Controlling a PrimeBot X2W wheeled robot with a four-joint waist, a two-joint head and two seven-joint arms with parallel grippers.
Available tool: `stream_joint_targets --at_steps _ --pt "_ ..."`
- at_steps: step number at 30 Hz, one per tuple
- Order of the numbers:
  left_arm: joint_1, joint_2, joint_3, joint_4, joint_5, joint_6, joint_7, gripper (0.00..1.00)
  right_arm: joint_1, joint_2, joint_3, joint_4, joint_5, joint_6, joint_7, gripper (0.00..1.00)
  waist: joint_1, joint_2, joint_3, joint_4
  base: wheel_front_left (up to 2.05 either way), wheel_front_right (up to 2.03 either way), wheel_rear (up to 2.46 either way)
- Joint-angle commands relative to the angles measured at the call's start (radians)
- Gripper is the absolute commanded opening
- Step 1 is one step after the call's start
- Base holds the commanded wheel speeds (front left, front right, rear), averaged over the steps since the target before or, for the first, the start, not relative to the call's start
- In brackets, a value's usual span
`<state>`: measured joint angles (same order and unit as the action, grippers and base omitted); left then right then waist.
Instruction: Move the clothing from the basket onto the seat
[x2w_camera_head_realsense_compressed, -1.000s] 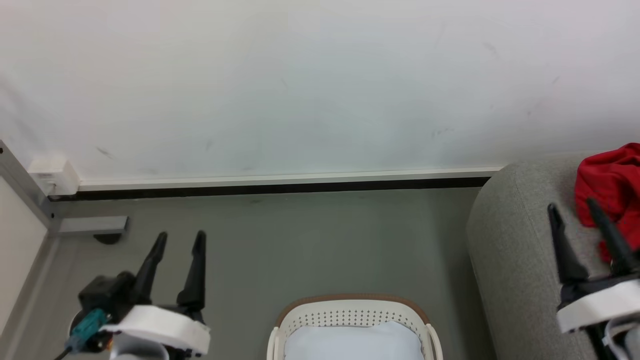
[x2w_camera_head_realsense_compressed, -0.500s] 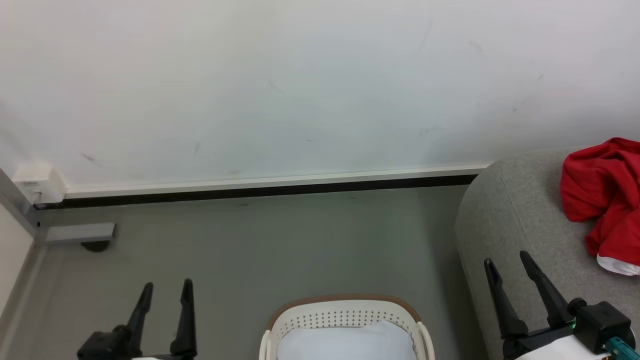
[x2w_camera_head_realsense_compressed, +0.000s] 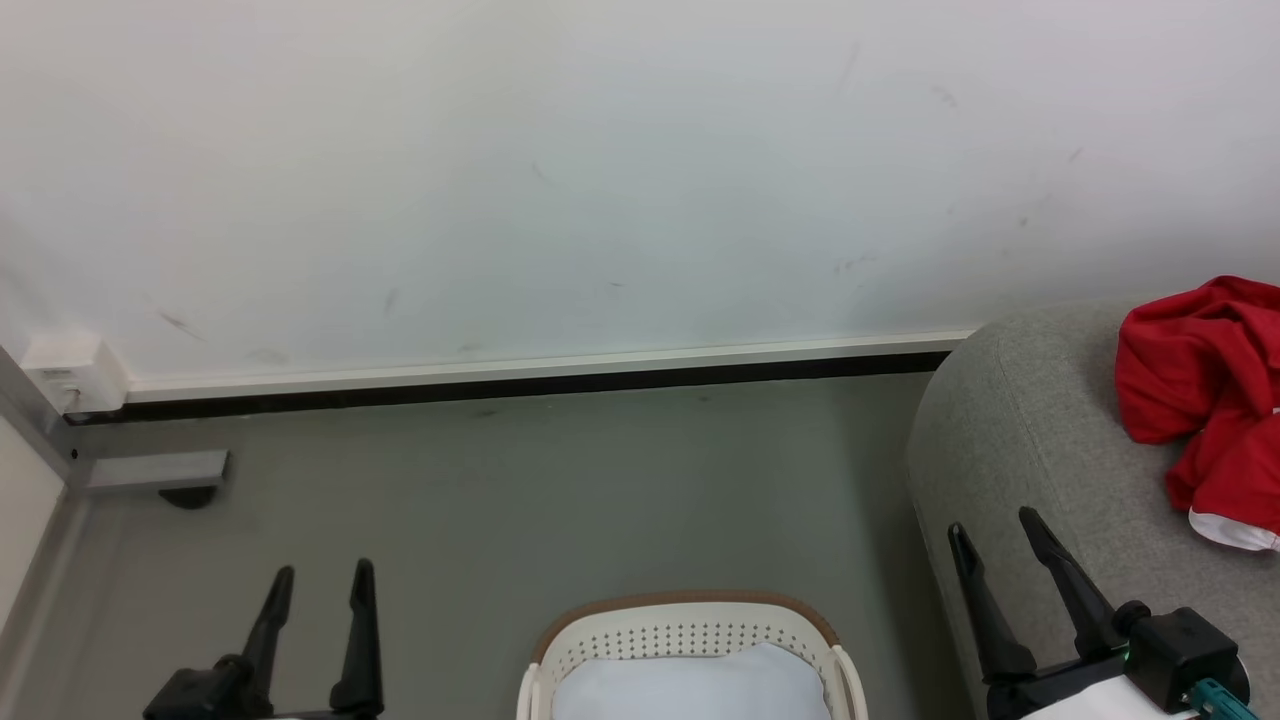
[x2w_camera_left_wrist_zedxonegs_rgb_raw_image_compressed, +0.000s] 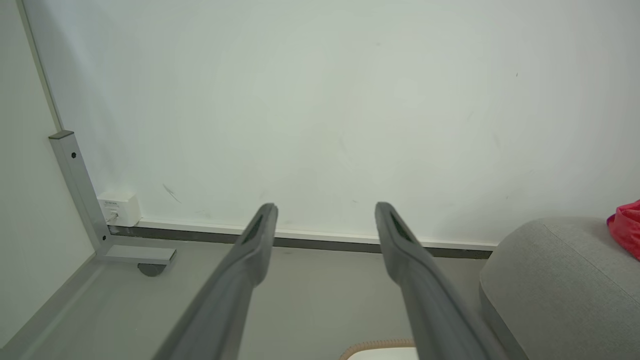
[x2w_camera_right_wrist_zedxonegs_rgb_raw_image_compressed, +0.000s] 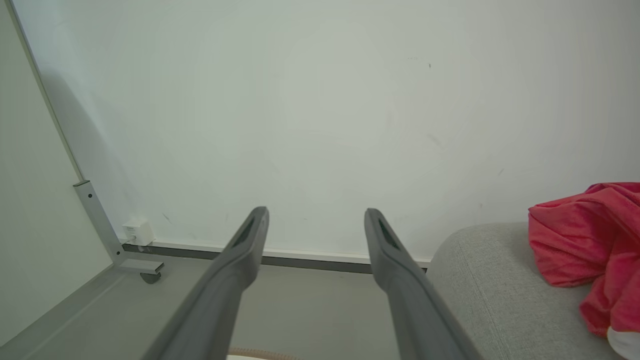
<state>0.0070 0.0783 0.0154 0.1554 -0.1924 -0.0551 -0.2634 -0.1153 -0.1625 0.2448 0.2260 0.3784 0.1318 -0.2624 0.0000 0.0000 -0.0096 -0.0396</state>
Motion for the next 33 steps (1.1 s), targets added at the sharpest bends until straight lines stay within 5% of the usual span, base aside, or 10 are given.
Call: stream_joint_targets --at_steps 1,22,23,33 --pt "0.011 -0.002 0.006 0.002 0.013 -0.005 -0.002 1.0 0.007 -0.001 0.0 -0.001 -0.002 -0.002 -0.003 1.0 0.0 0.0 0.0 0.0 0.0 0.0 0.0" --pt "0.005 -0.023 0.039 0.02 0.06 -0.039 -0.002 1.0 -0.005 -0.005 0.004 0.007 -0.001 -0.002 -0.003 1.0 0.0 0.0 -0.004 0.0 0.0 0.0 0.0" --pt "0.0 -0.025 0.037 0.019 0.056 -0.038 0.0 0.0 -0.002 0.001 0.005 0.006 -0.003 0.0 0.0 0.0 0.0001 0.0 -0.004 0.0 0.0 0.0 0.0" --pt "-0.022 -0.03 0.055 0.061 -0.096 -0.042 0.053 0.0 0.01 0.013 -0.024 0.018 0.134 0.0 0.036 0.0 0.0001 0.0 -0.003 0.003 0.0 0.0 0.0"
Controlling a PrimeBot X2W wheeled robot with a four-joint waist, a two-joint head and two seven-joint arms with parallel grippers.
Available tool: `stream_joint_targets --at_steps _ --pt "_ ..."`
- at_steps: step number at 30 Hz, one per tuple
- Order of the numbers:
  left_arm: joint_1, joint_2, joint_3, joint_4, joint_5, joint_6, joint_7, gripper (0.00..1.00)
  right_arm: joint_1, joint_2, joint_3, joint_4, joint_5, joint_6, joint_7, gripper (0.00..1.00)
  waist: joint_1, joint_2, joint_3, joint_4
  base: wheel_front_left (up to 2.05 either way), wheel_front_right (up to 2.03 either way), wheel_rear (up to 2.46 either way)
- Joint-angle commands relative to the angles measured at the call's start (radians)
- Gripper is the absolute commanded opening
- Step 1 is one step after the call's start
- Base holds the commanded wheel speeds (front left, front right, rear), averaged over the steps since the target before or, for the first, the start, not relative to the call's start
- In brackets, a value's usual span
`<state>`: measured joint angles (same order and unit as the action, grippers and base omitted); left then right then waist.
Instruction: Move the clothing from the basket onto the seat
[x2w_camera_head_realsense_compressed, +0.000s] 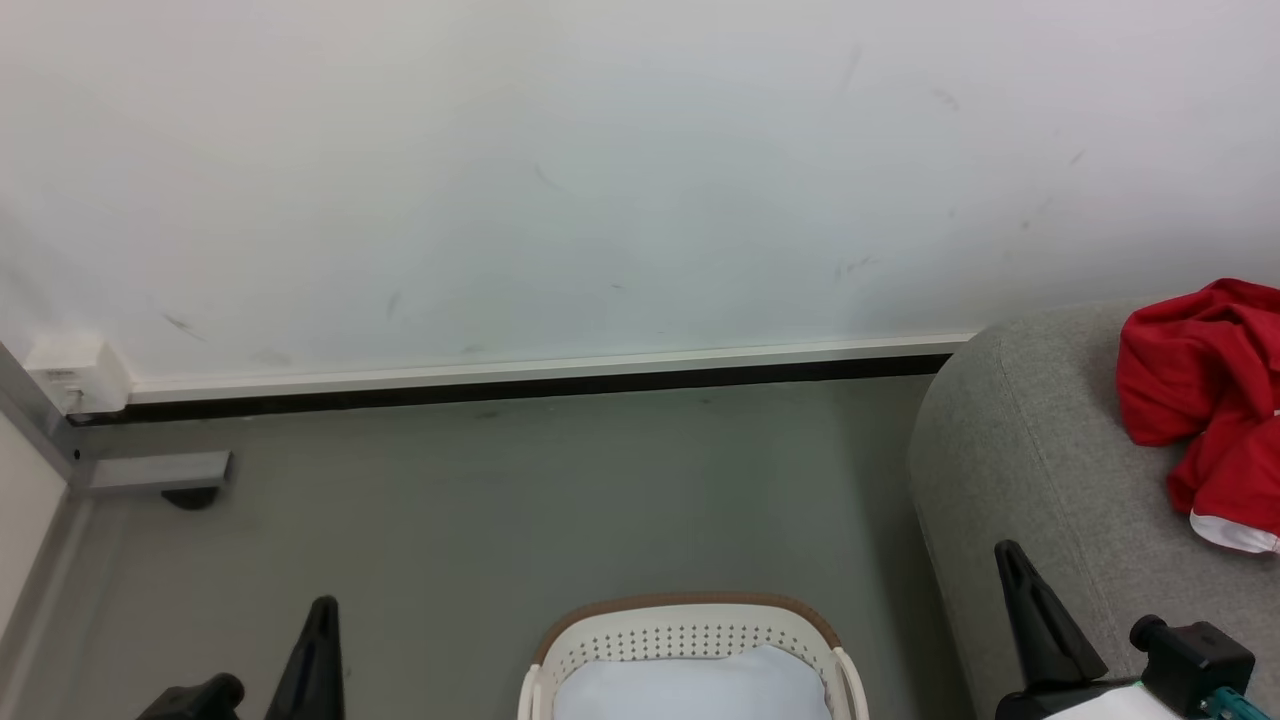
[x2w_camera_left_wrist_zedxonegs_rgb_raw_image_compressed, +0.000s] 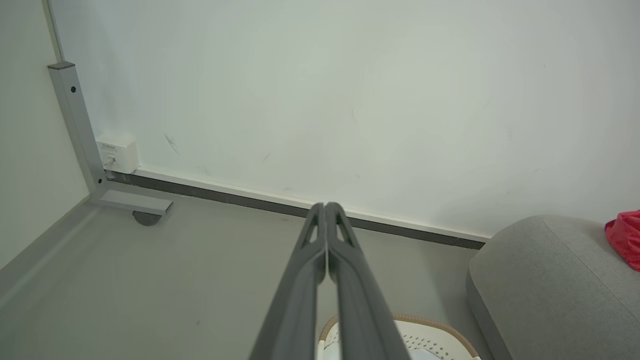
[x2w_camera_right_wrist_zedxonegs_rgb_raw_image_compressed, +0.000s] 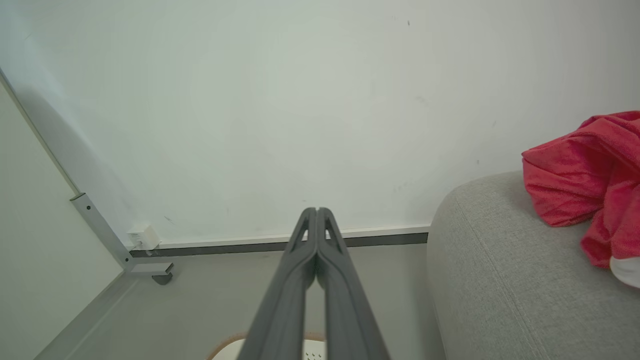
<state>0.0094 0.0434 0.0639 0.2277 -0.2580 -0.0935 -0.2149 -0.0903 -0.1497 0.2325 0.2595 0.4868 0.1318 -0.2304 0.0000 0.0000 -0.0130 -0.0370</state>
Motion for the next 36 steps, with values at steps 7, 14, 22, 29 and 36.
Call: stream_joint_targets --at_steps 7,14,22,29,36 --pt "-0.03 0.005 0.005 -0.015 -0.164 -0.007 0.031 0.0 -0.018 0.005 -0.04 -0.014 0.14 0.0 0.033 0.0 0.0001 0.0 0.001 0.002 0.0 0.0 0.0" --pt "-0.038 0.006 0.007 -0.015 -0.285 -0.011 0.059 0.0 -0.02 0.01 -0.066 -0.014 0.245 0.0 0.061 0.0 0.0 0.0 0.002 0.005 0.0 0.0 0.0" --pt "-0.049 0.006 0.012 -0.012 -0.411 -0.014 0.09 0.0 -0.021 0.016 -0.093 -0.014 0.354 0.0 0.089 0.0 0.0 0.0 0.003 0.007 0.0 0.0 0.0" --pt "-0.057 0.007 0.015 -0.009 -0.501 -0.016 0.112 0.0 -0.022 0.02 -0.112 -0.015 0.43 -0.001 0.109 0.0 0.0 0.0 0.003 0.009 0.0 0.0 0.0" --pt "-0.065 0.007 0.019 -0.006 -0.595 -0.019 0.136 0.0 -0.023 0.025 -0.134 -0.015 0.512 -0.001 0.131 0.0 0.0 0.0 0.004 0.011 0.0 0.0 0.0"
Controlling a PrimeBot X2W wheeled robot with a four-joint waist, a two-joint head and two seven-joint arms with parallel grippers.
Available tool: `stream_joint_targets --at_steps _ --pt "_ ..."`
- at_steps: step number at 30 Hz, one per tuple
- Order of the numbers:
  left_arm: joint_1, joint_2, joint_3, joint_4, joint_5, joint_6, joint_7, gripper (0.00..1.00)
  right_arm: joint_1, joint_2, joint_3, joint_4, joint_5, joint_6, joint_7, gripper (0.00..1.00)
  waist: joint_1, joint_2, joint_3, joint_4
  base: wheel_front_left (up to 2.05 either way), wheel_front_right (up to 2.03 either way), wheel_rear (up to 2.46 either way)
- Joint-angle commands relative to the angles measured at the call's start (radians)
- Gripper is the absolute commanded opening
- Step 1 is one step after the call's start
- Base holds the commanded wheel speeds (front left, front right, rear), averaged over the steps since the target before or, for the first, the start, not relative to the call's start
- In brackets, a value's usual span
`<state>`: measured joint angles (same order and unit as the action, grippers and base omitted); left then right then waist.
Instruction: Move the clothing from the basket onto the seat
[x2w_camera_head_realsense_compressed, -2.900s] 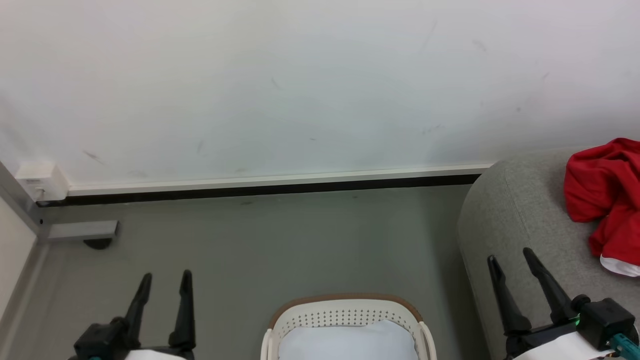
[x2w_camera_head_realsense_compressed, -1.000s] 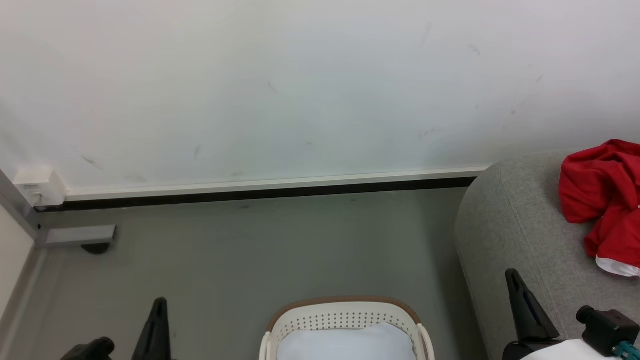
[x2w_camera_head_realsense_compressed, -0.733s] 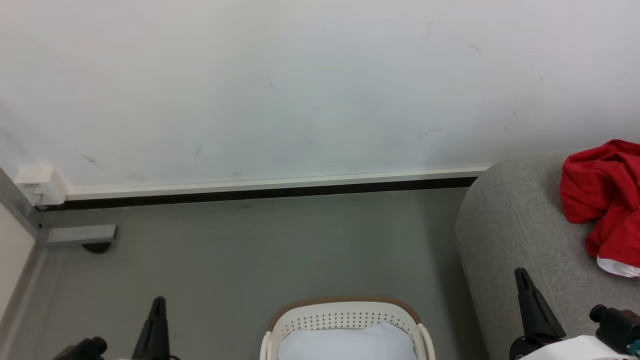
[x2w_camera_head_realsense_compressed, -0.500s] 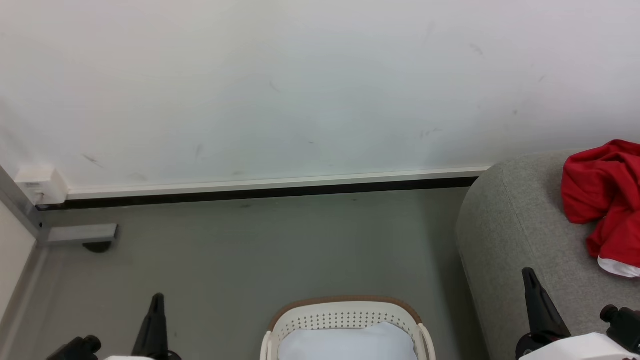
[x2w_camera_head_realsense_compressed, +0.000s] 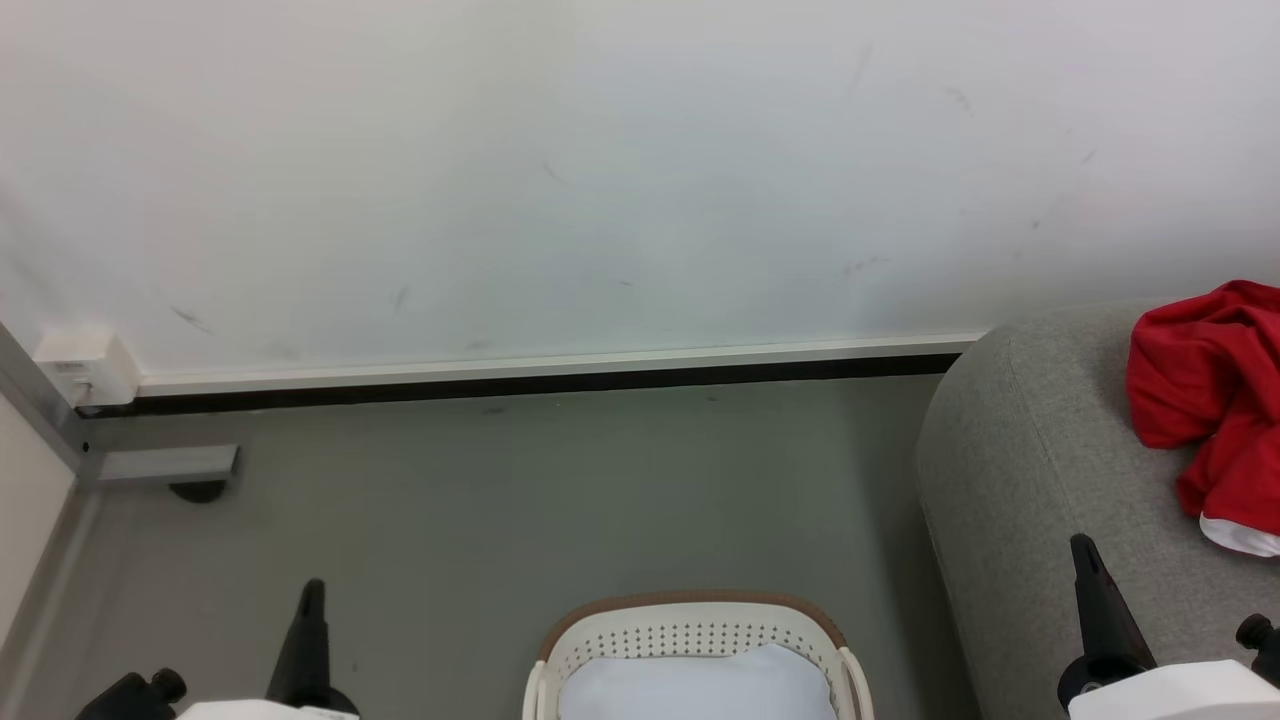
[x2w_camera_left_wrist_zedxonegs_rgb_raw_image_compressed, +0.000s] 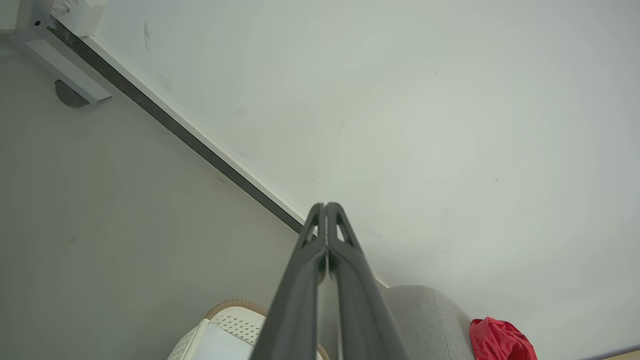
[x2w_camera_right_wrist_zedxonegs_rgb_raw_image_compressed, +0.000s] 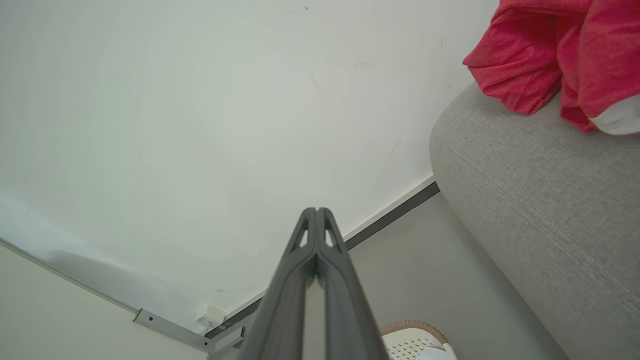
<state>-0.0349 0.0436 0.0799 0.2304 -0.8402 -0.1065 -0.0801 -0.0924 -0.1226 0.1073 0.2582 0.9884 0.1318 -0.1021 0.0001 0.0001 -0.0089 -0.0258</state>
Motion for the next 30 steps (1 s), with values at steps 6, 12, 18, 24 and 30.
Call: stream_joint_targets --at_steps 6,12,18,24,30 --pt "-0.028 0.007 0.007 -0.006 -0.09 -0.008 0.021 0.0 -0.022 0.002 -0.025 -0.014 0.076 -0.001 0.021 0.0 0.0 -0.0001 0.001 0.002 0.0 0.0 0.0" --pt "-0.035 0.007 0.01 -0.003 -0.163 -0.009 0.04 0.0 -0.023 0.006 -0.042 -0.014 0.138 -0.001 0.038 0.0 0.0 -0.0001 0.001 0.004 0.0 0.0 0.0" --pt "-0.04 0.008 0.013 0.0 -0.232 -0.011 0.057 0.0 -0.023 0.01 -0.057 -0.014 0.197 -0.001 0.054 0.0 0.0 -0.0001 0.002 0.006 0.0 0.0 0.0" --pt "-0.046 0.008 0.016 0.002 -0.297 -0.014 0.074 0.0 -0.024 0.012 -0.072 -0.014 0.252 -0.001 0.069 0.0 0.0 -0.0001 0.003 0.007 0.0 0.0 0.0" --pt "-0.053 0.009 0.019 0.004 -0.358 -0.016 0.09 0.0 -0.024 0.016 -0.086 -0.014 0.306 -0.001 0.084 0.0 0.0 -0.0001 0.003 0.009 0.0 0.0 0.0"
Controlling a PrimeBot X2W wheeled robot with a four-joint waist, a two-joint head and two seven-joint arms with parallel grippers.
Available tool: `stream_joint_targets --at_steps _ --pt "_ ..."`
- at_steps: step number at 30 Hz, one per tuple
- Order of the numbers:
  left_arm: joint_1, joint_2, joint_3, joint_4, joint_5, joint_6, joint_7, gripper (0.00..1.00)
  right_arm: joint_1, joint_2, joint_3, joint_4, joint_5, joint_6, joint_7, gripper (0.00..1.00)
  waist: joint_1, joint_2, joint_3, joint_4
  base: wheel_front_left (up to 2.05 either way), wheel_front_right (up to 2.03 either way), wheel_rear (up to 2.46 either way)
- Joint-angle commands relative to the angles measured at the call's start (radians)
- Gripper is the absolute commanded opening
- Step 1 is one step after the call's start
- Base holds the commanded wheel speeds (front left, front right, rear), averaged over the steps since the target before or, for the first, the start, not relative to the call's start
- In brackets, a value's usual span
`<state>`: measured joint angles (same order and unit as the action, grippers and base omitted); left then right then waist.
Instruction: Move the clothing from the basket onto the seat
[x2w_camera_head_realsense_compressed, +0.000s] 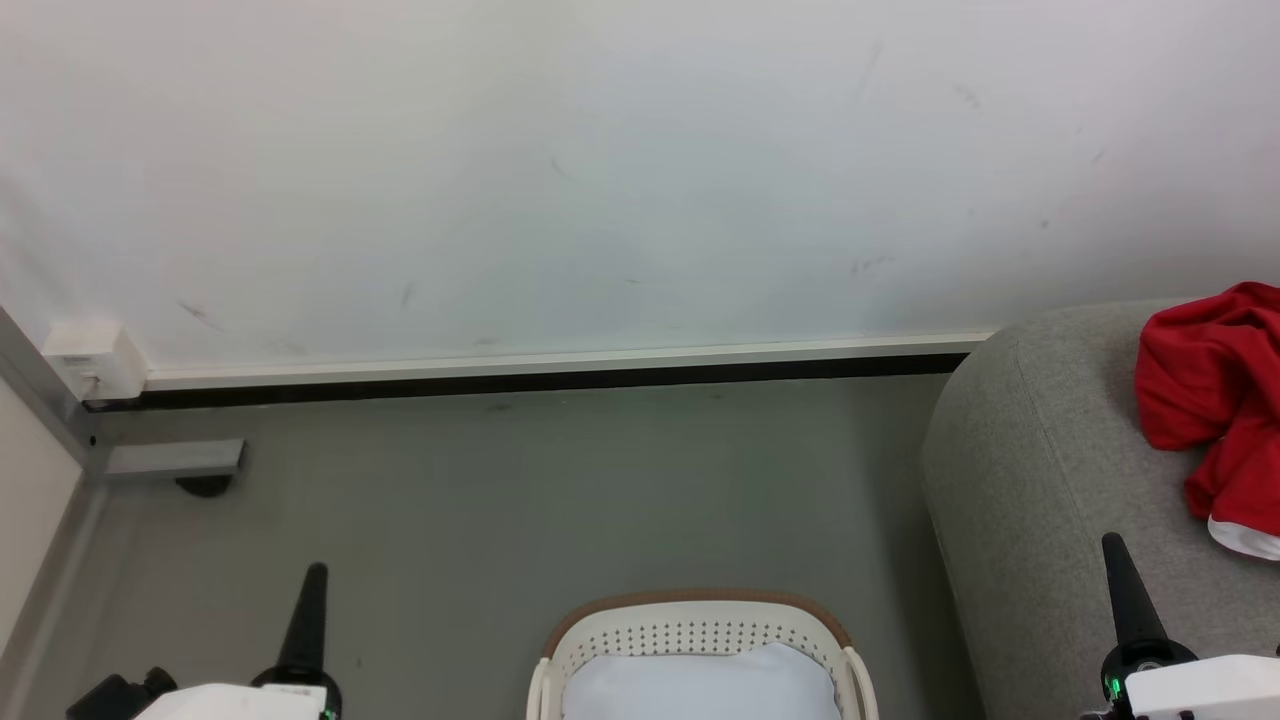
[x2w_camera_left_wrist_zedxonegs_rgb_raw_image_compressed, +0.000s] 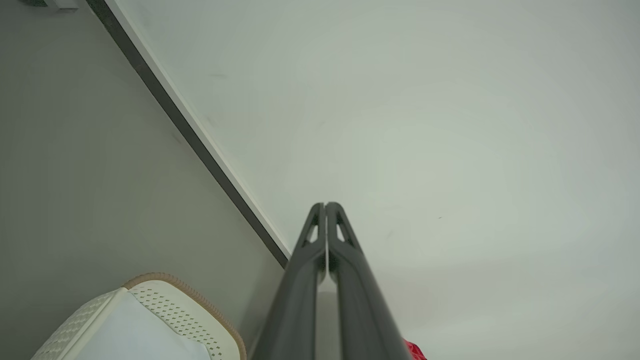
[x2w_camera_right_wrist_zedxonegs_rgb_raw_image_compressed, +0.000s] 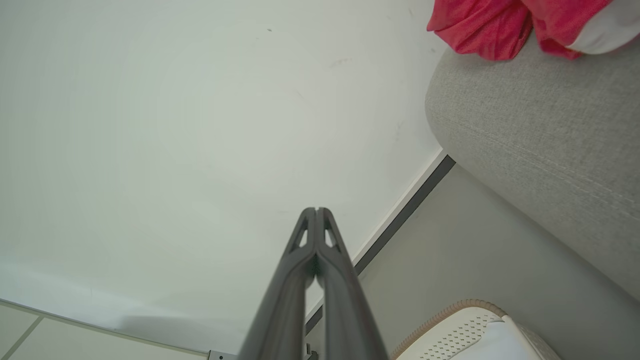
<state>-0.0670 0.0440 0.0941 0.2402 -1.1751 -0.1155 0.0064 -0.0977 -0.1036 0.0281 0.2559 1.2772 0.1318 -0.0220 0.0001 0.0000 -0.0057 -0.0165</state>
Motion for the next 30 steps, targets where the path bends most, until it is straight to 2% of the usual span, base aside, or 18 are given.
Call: stream_joint_targets --at_steps 1,30 --pt "-0.021 0.008 0.006 -0.005 -0.031 -0.007 0.006 0.0 -0.019 -0.003 -0.009 -0.012 0.024 -0.001 0.005 0.0 0.0 0.0 0.0 0.0 0.0 0.0 0.0" --pt "-0.042 0.009 0.017 0.006 -0.281 -0.013 0.073 0.0 -0.021 0.014 -0.069 -0.011 0.24 -0.002 0.068 0.0 0.0 0.0 0.003 0.009 0.0 0.0 0.0"
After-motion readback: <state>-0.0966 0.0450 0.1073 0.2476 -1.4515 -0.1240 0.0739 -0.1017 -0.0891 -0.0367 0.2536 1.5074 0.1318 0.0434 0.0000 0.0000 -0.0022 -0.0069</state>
